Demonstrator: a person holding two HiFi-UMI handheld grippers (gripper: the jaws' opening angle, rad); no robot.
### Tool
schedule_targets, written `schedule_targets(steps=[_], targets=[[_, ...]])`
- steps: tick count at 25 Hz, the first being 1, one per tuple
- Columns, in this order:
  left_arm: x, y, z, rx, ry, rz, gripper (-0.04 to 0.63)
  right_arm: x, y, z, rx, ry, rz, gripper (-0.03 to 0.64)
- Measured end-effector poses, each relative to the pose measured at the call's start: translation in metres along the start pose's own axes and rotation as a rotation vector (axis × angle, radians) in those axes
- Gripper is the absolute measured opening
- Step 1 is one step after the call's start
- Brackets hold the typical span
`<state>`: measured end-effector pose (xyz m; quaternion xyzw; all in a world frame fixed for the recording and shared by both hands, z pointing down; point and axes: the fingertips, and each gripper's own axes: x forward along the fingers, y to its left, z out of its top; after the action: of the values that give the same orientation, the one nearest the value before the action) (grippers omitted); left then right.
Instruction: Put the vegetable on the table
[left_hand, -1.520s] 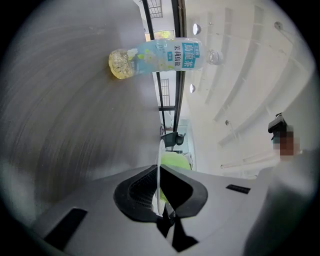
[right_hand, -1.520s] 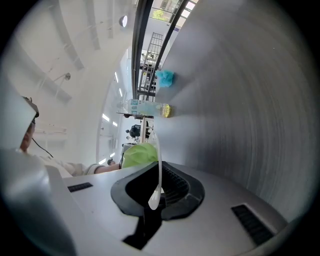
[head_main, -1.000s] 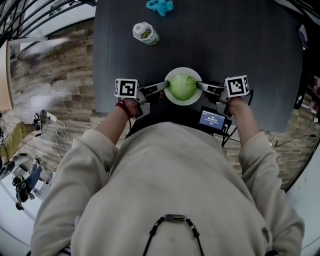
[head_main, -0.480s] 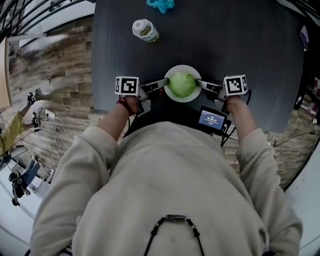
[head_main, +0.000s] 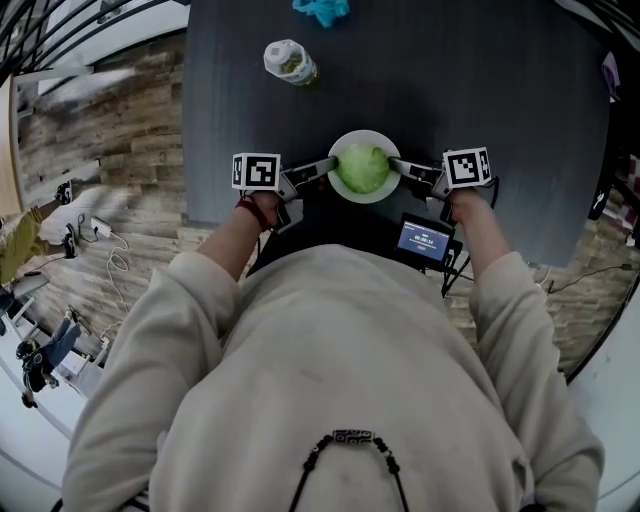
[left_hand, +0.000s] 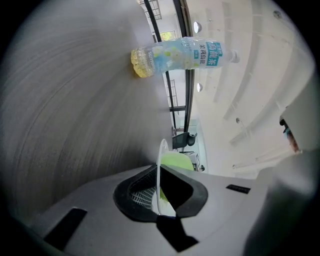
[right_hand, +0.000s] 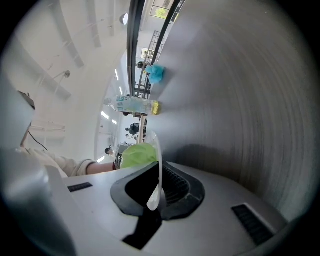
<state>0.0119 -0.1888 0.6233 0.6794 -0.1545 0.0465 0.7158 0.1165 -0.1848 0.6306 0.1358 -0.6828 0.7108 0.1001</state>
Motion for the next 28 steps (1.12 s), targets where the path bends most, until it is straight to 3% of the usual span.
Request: schedule_targets(steps=[4,8,15,21,28], targets=[[0.001,0.010,-0.004,-0.019,0.026,0.041,0.021,0.004,-0.005,0.000,-0.005,0.000,-0.029,0.026],[0.006,0.017,-0.016,0.047,0.103,0.112,0.023,0.006,-0.010,-0.002,-0.045,0.028,-0.075,0.026],[0.007,0.020,-0.016,0.014,0.077,0.162,0.031,0.006,-0.015,-0.002,-0.047,0.028,-0.096,0.026],[0.005,0.024,-0.019,0.025,0.152,0.201,0.040,0.009,-0.017,-0.002,-0.088,0.059,-0.156,0.028],[0.000,0.020,-0.012,0.045,0.156,0.216,0.143,0.006,-0.025,0.005,-0.153,0.084,-0.316,0.065]])
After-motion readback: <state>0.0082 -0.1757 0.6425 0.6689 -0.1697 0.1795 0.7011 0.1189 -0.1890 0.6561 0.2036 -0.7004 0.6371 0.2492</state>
